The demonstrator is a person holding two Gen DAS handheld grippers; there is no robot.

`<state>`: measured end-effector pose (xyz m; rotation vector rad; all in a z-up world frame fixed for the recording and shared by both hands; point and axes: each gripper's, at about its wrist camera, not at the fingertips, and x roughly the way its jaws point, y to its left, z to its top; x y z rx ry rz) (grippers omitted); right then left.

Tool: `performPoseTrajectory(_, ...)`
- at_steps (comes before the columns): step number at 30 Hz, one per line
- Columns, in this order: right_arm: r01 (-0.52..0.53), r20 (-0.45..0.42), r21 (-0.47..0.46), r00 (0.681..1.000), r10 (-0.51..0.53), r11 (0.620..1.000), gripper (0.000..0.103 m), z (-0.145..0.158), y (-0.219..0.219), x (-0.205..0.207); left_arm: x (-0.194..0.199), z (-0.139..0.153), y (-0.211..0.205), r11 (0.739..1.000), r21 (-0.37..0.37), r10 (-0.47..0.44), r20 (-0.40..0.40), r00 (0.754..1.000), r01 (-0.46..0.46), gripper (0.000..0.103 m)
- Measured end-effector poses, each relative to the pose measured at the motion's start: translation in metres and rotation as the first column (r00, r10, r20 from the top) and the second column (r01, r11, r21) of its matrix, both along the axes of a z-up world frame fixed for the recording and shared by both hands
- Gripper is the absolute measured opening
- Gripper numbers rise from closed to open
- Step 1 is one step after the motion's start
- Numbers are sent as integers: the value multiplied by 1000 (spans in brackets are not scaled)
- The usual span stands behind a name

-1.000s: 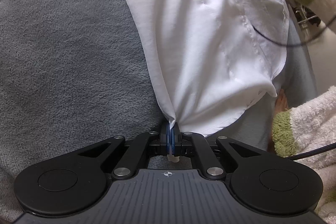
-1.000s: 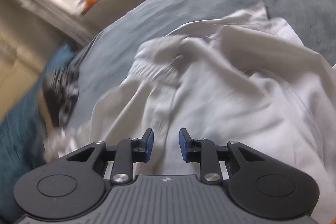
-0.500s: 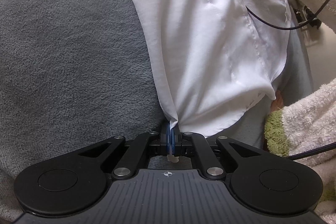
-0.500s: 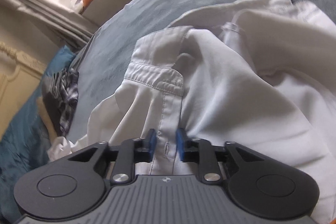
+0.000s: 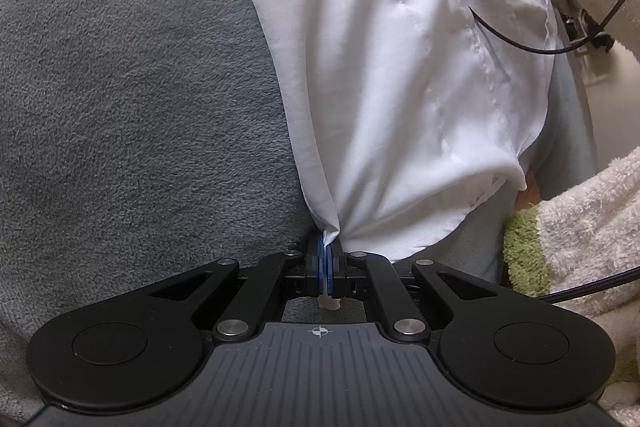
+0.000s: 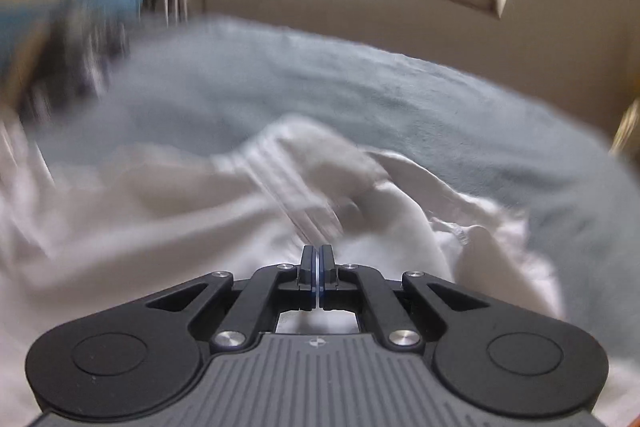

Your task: Fold clothes

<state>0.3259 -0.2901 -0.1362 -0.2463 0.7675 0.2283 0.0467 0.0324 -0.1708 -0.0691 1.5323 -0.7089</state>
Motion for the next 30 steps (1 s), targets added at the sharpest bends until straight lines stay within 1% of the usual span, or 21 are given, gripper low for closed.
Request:
performPoseTrajectory(1,6,1,-48,1000,-6,999,1,-5,3,1,0,0,-1,1000,0,0,2,1000,0,3)
performPoseTrajectory(4,116,-36,61,993,-114,991,2,-2,-24,4,-1,-1,-2,1000,-1,2,7,1000,-2,3)
performPoseTrajectory(6,149,-55,195,989,-141,969,3,13,-50,-3,-1,-2,-2,1000,-2,2,11,1000,-2,3)
performPoseTrajectory(8,89,-83,326,994,-65,941,3,28,-69,-14,0,-6,-12,1000,-3,3,14,1000,-3,3)
performPoseTrajectory(9,31,-102,386,995,9,922,3,35,-75,-21,2,-7,-17,1000,-3,4,15,1000,-4,3)
performPoseTrajectory(11,-100,-115,481,978,176,871,3,46,-83,-39,5,-7,-26,1000,-3,8,16,1000,-8,3)
performPoseTrajectory(12,-153,-119,504,962,244,850,4,50,-83,-48,5,-7,-27,1000,-2,11,17,1000,-11,3)
performPoseTrajectory(14,-251,-138,526,918,373,812,7,52,-78,-67,4,-7,-30,1000,-1,18,17,1000,-18,3)
performPoseTrajectory(16,-327,-174,504,868,465,799,8,46,-64,-86,4,-7,-33,1000,1,26,18,1000,-26,3)
performPoseTrajectory(18,-384,-233,459,818,526,801,8,33,-49,-104,3,-7,-35,999,2,33,18,999,-33,3)
performPoseTrajectory(19,-392,-275,425,803,529,816,8,24,-42,-111,3,-7,-37,999,3,36,19,999,-37,3)
performPoseTrajectory(20,-393,-315,385,794,519,835,8,16,-36,-117,2,-7,-38,999,4,40,19,999,-40,3)
performPoseTrajectory(22,-355,-366,290,817,446,889,7,4,-34,-127,2,-8,-41,999,6,47,20,999,-47,3)
performPoseTrajectory(25,-277,-313,266,881,355,923,9,21,-48,-142,1,-8,-44,998,7,62,16,998,-63,3)
performPoseTrajectory(26,-278,-277,242,898,341,930,9,33,-54,-152,2,-8,-43,997,5,73,9,997,-73,3)
performPoseTrajectory(28,-311,-220,219,908,357,925,9,57,-67,-177,3,-8,-44,996,3,89,-4,996,-89,4)
performPoseTrajectory(29,-325,-195,212,910,366,922,14,70,-74,-189,3,-8,-44,995,3,96,-10,995,-96,4)
performPoseTrajectory(30,-329,-173,211,914,367,920,23,81,-82,-197,4,-9,-45,995,2,97,-11,995,-97,4)
